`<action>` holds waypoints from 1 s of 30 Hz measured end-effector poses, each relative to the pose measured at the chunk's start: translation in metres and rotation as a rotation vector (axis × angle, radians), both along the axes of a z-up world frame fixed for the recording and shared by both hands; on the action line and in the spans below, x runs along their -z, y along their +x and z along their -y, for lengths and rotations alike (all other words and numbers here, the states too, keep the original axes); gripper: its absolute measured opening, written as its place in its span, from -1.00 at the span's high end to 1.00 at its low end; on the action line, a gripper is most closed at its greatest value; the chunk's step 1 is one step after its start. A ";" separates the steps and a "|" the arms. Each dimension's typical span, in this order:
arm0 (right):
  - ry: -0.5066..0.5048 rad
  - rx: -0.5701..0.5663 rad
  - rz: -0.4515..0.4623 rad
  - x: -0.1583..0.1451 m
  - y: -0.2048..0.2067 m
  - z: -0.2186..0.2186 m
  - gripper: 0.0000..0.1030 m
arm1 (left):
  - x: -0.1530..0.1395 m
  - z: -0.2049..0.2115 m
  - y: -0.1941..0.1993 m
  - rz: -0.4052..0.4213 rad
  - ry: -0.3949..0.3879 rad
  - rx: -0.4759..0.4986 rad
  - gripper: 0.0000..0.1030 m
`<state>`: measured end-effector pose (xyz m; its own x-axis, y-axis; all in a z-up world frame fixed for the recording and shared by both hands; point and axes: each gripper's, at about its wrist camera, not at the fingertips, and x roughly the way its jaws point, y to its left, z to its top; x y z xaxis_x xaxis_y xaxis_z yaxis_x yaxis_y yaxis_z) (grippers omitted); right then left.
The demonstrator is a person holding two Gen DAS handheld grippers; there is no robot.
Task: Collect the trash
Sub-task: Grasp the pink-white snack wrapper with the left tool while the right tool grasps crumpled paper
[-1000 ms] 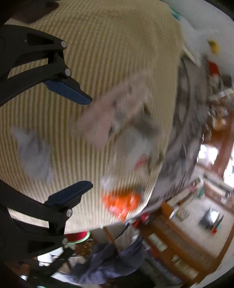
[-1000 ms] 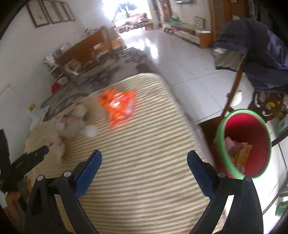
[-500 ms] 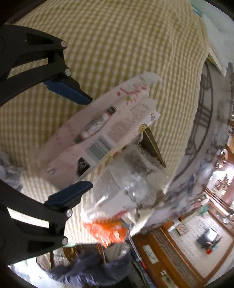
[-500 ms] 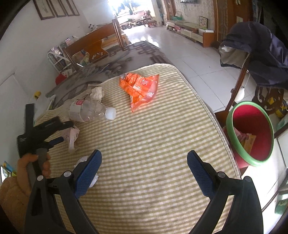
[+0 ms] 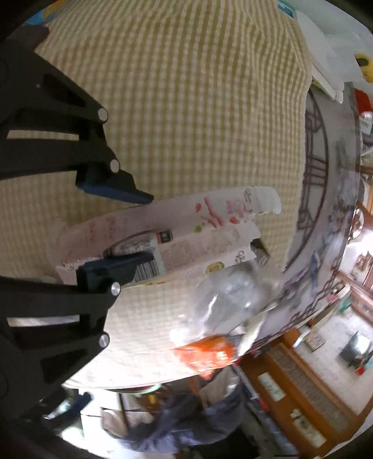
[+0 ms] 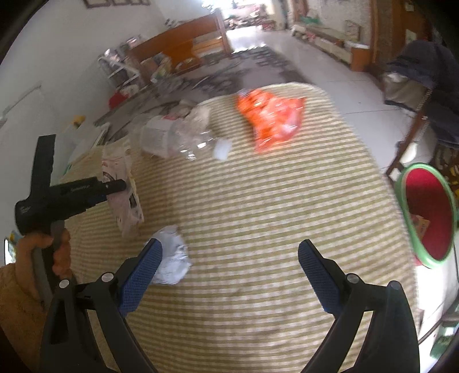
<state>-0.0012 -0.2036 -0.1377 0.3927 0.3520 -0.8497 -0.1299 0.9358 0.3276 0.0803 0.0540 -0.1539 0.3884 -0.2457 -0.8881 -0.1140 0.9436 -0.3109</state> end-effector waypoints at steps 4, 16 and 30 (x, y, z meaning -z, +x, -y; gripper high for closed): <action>0.024 -0.083 -0.059 0.015 0.008 -0.030 -0.79 | 0.003 -0.006 -0.027 -0.036 -0.002 0.040 0.35; 0.003 -0.181 -0.137 0.042 0.022 -0.068 -0.60 | 0.003 -0.010 -0.054 -0.031 -0.005 -0.002 0.32; 0.027 -0.110 -0.016 0.015 0.011 -0.034 0.33 | 0.019 0.020 -0.045 -0.047 0.027 0.025 -0.24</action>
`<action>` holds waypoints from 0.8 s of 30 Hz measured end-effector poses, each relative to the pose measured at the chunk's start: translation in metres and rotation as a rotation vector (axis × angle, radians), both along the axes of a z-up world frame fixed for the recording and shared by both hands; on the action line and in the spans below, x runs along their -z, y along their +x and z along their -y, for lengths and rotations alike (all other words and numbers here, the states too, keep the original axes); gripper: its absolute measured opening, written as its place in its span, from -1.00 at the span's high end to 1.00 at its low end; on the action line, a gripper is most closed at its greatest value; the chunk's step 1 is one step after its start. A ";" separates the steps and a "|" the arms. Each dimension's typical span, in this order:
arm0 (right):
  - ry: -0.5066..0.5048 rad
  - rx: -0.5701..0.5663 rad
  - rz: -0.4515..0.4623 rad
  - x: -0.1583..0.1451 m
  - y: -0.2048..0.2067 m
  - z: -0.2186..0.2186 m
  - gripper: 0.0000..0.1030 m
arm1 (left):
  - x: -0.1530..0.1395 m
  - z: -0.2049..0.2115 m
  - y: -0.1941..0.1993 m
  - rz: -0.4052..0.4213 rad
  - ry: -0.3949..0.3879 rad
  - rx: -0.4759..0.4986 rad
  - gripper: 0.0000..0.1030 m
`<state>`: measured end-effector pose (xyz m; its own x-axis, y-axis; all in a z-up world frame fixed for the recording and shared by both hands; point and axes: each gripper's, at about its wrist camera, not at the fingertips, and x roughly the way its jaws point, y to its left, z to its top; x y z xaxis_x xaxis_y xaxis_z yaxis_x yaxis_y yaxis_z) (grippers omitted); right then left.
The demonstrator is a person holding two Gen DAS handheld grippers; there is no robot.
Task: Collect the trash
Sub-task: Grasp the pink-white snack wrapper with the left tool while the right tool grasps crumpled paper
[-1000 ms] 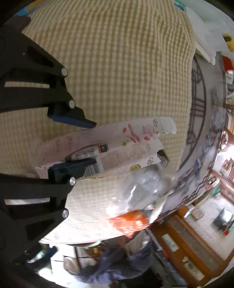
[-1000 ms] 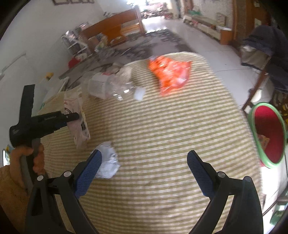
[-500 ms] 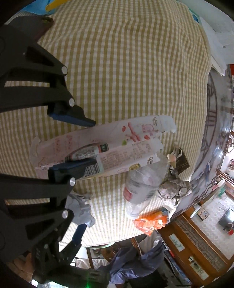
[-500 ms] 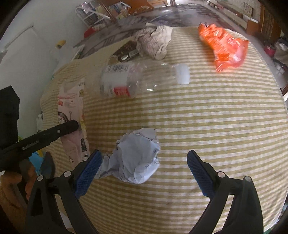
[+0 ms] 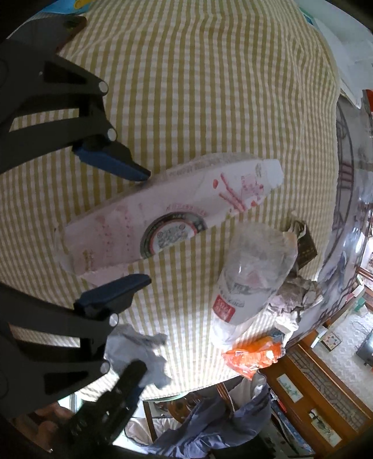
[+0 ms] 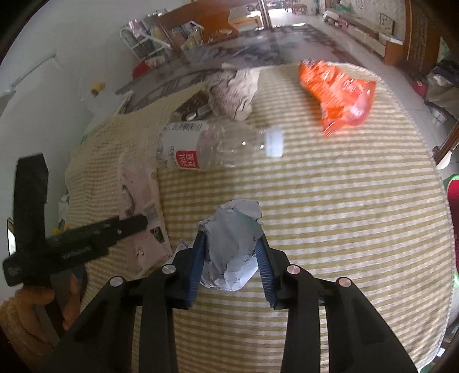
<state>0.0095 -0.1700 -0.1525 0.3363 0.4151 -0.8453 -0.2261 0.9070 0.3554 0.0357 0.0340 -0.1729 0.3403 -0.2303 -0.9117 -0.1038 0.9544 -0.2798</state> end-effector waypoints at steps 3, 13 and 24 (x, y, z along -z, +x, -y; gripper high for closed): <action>-0.003 0.007 0.041 -0.008 -0.003 0.002 0.33 | 0.001 0.005 -0.001 0.014 0.036 0.016 -0.20; 0.008 0.051 0.062 -0.014 -0.002 0.008 0.33 | -0.017 -0.005 -0.010 0.103 0.047 -0.027 0.00; 0.016 0.154 0.110 -0.031 -0.008 0.043 0.33 | -0.063 0.008 -0.012 0.240 0.050 -0.003 0.02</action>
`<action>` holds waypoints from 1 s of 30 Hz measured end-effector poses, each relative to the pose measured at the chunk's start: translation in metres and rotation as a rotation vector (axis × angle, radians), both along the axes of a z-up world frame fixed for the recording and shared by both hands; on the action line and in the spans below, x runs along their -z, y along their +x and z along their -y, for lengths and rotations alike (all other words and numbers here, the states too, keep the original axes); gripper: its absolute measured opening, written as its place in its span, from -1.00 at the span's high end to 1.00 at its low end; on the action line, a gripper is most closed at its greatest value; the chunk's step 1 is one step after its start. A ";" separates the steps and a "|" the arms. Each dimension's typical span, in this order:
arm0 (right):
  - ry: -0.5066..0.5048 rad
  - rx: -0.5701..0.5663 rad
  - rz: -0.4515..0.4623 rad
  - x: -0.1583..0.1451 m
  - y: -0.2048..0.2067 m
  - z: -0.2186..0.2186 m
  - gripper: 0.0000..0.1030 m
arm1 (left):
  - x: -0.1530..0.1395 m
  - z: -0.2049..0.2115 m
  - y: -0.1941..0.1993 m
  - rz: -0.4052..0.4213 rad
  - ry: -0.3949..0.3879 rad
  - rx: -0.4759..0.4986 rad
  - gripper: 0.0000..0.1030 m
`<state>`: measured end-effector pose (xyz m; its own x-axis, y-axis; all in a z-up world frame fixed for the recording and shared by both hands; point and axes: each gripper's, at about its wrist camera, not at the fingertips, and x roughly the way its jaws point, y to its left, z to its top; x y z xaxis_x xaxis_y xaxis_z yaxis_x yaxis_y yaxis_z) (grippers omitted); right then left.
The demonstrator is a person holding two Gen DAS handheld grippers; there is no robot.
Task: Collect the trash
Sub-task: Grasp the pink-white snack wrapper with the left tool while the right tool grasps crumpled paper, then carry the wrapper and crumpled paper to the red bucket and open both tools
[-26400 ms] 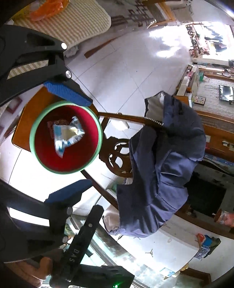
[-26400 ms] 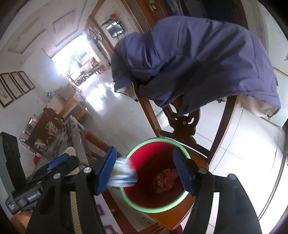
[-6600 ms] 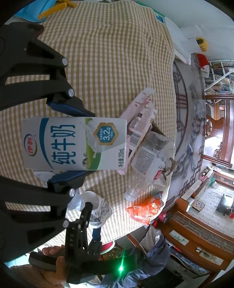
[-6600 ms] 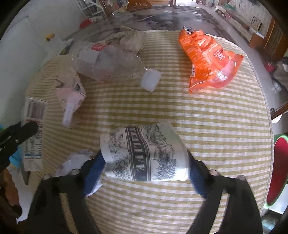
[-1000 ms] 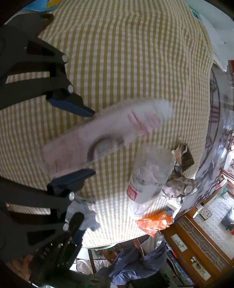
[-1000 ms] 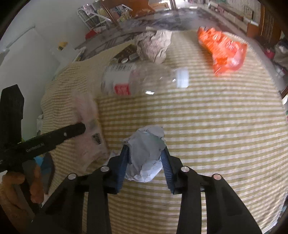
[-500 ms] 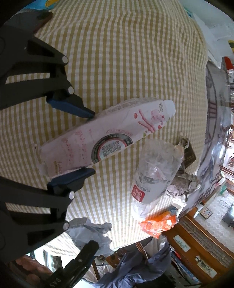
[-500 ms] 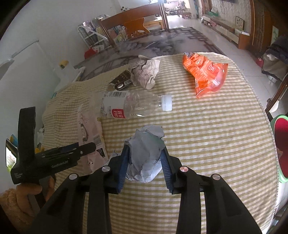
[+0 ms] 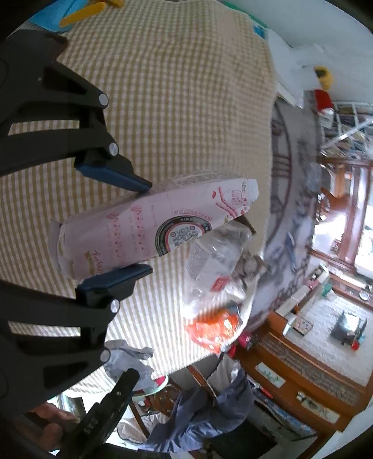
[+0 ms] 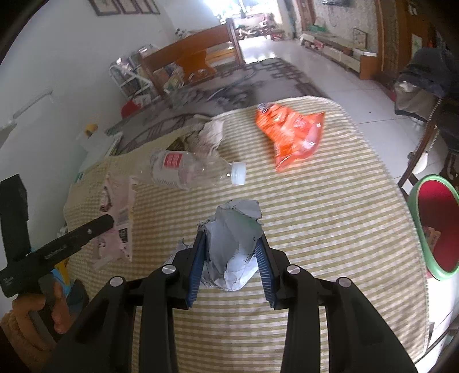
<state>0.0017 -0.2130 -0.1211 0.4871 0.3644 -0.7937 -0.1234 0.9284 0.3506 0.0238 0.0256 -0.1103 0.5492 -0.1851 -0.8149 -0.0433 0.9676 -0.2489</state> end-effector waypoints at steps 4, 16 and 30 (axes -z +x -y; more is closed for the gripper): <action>0.004 0.038 0.010 -0.003 -0.003 0.014 0.33 | -0.017 0.018 0.006 0.048 0.000 0.048 0.02; 0.014 0.134 0.014 -0.004 -0.009 0.049 0.33 | -0.035 0.062 0.016 0.099 -0.023 0.156 0.02; 0.024 0.208 0.010 -0.001 -0.014 0.085 0.33 | -0.035 0.094 0.011 0.088 -0.029 0.221 0.02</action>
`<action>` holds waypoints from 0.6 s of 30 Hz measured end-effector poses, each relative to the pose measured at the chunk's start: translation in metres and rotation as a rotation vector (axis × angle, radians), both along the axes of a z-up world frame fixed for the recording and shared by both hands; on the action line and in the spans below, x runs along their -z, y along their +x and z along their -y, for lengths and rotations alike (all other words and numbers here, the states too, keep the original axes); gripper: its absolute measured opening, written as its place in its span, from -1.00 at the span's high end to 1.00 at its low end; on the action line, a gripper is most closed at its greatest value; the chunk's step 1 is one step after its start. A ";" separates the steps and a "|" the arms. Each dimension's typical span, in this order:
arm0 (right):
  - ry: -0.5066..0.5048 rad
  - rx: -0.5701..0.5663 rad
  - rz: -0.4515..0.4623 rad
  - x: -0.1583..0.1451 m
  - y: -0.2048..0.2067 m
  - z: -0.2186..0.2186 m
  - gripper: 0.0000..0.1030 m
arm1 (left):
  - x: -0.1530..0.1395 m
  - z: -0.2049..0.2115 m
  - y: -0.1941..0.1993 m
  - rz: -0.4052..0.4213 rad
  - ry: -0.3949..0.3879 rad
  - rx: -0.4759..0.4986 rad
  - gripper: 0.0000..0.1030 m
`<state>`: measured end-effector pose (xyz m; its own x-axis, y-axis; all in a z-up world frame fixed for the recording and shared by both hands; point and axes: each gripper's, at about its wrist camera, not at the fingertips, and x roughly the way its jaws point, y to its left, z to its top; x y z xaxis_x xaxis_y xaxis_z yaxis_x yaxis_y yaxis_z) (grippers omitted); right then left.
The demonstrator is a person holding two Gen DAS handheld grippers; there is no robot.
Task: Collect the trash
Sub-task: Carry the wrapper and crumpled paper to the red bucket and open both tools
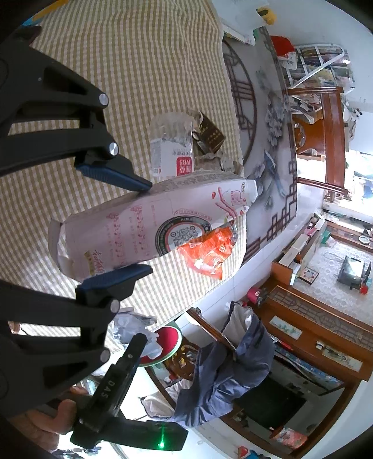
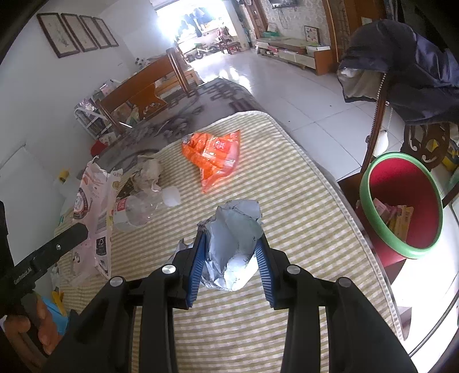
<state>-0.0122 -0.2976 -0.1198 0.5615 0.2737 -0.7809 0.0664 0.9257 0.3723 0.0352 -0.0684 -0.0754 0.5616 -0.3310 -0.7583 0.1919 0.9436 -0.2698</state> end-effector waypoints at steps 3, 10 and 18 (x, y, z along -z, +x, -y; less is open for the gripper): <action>0.003 0.004 -0.004 0.001 0.000 0.006 0.33 | 0.000 0.002 0.000 -0.003 0.001 0.000 0.02; 0.009 0.007 -0.010 0.003 0.000 0.018 0.33 | 0.002 0.013 0.000 -0.013 0.008 -0.001 0.02; 0.018 0.014 -0.016 0.007 0.004 0.041 0.33 | 0.003 0.032 0.003 -0.020 0.017 -0.004 0.02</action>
<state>-0.0086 -0.3384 -0.1273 0.5532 0.2798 -0.7847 0.0858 0.9178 0.3877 0.0386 -0.0999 -0.0786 0.5475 -0.3158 -0.7749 0.1826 0.9488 -0.2577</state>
